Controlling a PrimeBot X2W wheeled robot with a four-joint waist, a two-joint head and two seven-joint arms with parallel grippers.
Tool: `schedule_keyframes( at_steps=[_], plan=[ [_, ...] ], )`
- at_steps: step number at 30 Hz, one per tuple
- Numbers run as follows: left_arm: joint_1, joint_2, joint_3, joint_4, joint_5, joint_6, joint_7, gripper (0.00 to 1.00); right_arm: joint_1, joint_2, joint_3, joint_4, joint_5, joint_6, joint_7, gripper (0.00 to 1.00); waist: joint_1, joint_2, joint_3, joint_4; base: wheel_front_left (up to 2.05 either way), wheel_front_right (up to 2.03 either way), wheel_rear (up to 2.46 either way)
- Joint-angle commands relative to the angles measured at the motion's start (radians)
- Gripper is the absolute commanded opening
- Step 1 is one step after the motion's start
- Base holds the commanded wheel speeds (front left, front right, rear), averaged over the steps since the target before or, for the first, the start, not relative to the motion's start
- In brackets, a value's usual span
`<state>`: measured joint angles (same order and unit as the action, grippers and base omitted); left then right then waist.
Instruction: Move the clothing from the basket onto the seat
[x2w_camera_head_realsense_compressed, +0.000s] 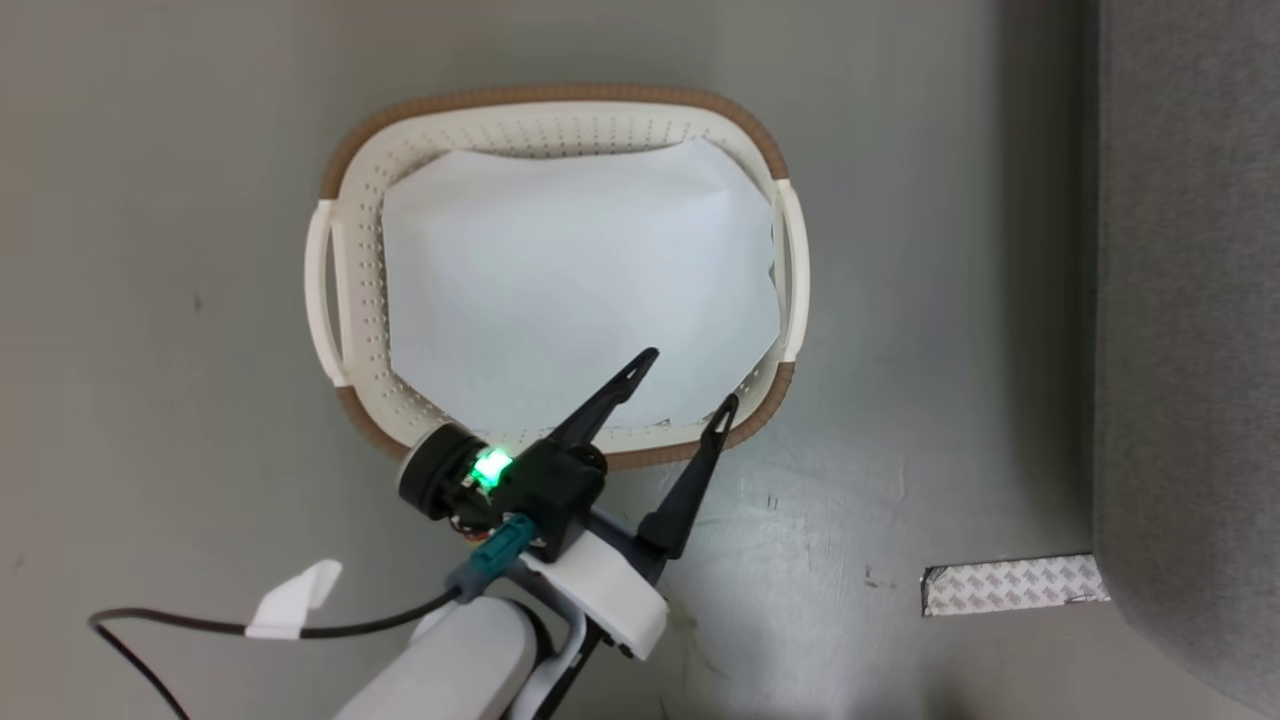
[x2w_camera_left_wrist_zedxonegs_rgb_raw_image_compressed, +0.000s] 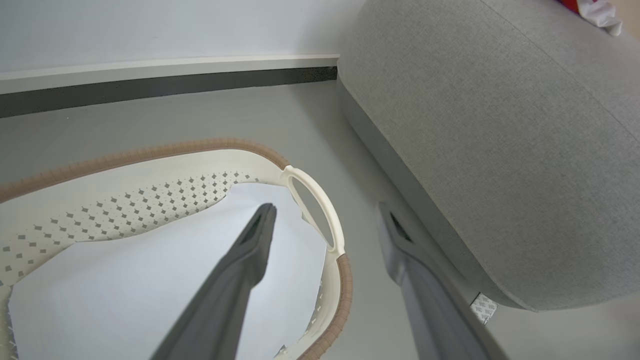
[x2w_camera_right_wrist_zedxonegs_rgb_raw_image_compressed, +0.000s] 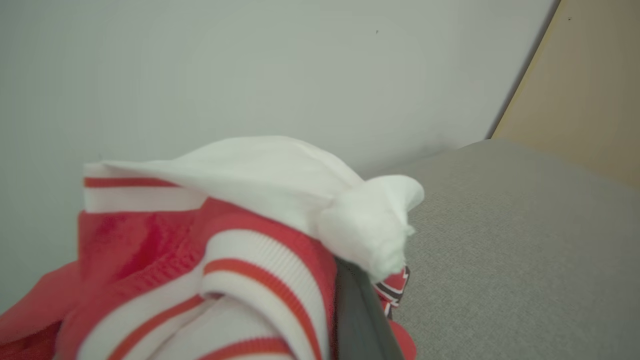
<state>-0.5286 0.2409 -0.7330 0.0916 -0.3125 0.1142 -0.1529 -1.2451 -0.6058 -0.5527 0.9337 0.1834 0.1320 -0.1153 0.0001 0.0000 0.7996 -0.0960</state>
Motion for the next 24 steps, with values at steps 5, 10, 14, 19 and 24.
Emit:
schedule_keyframes(
  at_steps=[5,10,14,19,24],
  plan=[
    [0.017,0.017,0.023,0.005,-0.017,0.016,-0.011,1.0,0.051,0.046,0.085,0.029,-0.058,-0.003,-0.029,1.0,-0.0001,0.0,-0.075,-0.033,0.0,0.0,0.0],
    [0.043,0.023,0.055,0.026,-0.057,0.03,-0.037,1.0,0.163,0.077,0.191,-0.011,-0.028,-0.003,-0.072,1.0,-0.0001,0.0,-0.181,-0.059,0.0,0.0,0.0],
    [0.086,0.026,0.09,0.056,-0.091,0.038,-0.068,1.0,0.313,0.106,0.278,-0.097,0.019,-0.003,-0.102,1.0,-0.0001,0.0,-0.287,-0.066,0.0,0.0,0.0],
    [0.174,0.023,0.141,0.092,-0.144,0.051,-0.1,1.0,0.541,0.147,0.36,-0.269,0.098,-0.003,-0.12,1.0,-0.0001,0.0,-0.442,-0.058,0.0,0.0,0.0],
    [0.277,0.011,0.216,0.11,-0.182,0.061,-0.111,1.0,0.786,0.196,0.398,-0.465,0.144,-0.003,-0.115,1.0,-0.0001,0.0,-0.591,-0.018,0.0,0.0,0.0]
  ],
)
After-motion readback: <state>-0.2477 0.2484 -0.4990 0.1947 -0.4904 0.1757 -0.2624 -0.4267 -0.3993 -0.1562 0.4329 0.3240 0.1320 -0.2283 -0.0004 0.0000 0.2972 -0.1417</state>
